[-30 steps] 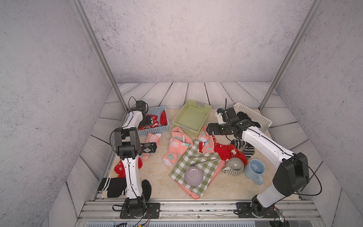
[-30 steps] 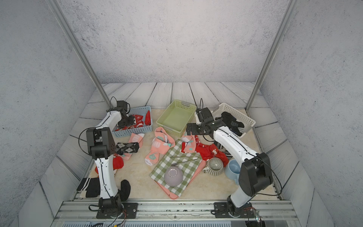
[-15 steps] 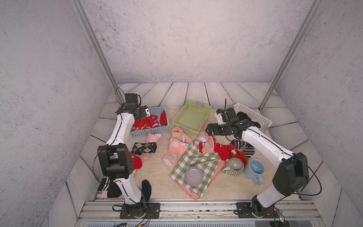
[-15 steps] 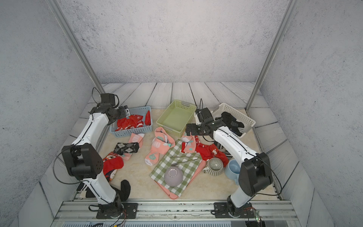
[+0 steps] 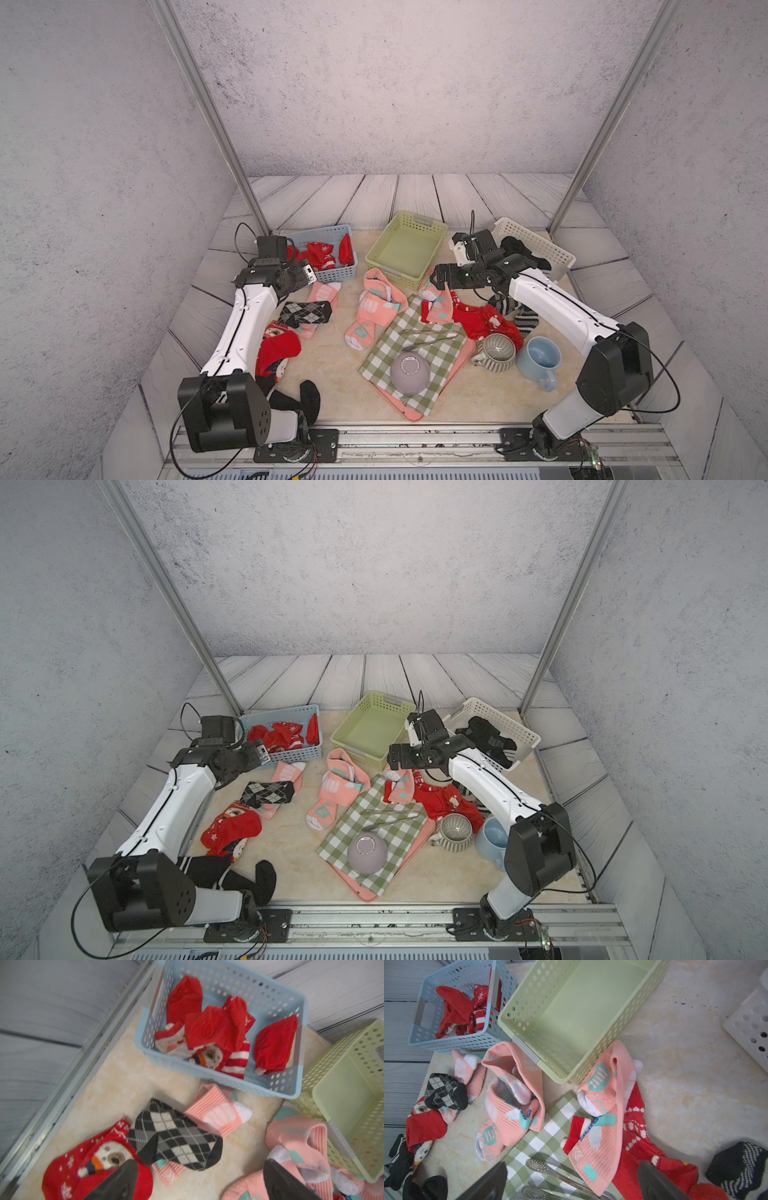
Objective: Sort the socks into the basket by color
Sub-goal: Pick up the sock from the center of the board.
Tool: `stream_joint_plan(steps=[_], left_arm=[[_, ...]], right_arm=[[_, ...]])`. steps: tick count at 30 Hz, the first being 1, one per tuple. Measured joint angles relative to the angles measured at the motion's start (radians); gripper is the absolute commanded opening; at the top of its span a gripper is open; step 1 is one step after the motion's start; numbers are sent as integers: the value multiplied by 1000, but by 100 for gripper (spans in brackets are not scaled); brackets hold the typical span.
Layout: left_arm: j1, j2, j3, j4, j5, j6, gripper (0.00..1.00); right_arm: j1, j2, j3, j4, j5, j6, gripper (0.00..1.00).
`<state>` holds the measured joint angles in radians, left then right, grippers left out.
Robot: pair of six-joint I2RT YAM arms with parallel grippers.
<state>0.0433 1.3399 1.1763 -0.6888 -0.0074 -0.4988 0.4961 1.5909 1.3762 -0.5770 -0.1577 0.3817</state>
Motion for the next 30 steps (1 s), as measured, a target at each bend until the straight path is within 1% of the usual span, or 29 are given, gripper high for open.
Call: stream_joint_plan(steps=[3, 7, 11, 16, 20, 24, 27, 30], left_arm=[[0, -53, -87, -23, 4, -50, 89], [0, -80, -184, -51, 9, -110, 87], [0, -78, -234, -86, 6, -163, 86], [1, -67, -288, -94, -46, -243, 85], [5, -31, -332, -85, -92, -296, 83], [21, 17, -346, -61, -114, -330, 81], [47, 53, -356, -25, -124, -346, 80], [82, 94, -362, 8, -122, -351, 76]], right_arm=[[3, -13, -19, 2, 0, 0, 99], [3, -26, -45, 3, 8, 1, 99], [3, -30, -63, 2, 31, 1, 99], [2, -30, -74, 2, 55, 1, 99], [-9, -30, -89, 2, 59, 1, 99], [-26, -30, -104, 3, 60, 1, 99], [-45, -30, -116, 6, 60, 2, 99], [-68, -30, -126, 6, 59, 2, 99]])
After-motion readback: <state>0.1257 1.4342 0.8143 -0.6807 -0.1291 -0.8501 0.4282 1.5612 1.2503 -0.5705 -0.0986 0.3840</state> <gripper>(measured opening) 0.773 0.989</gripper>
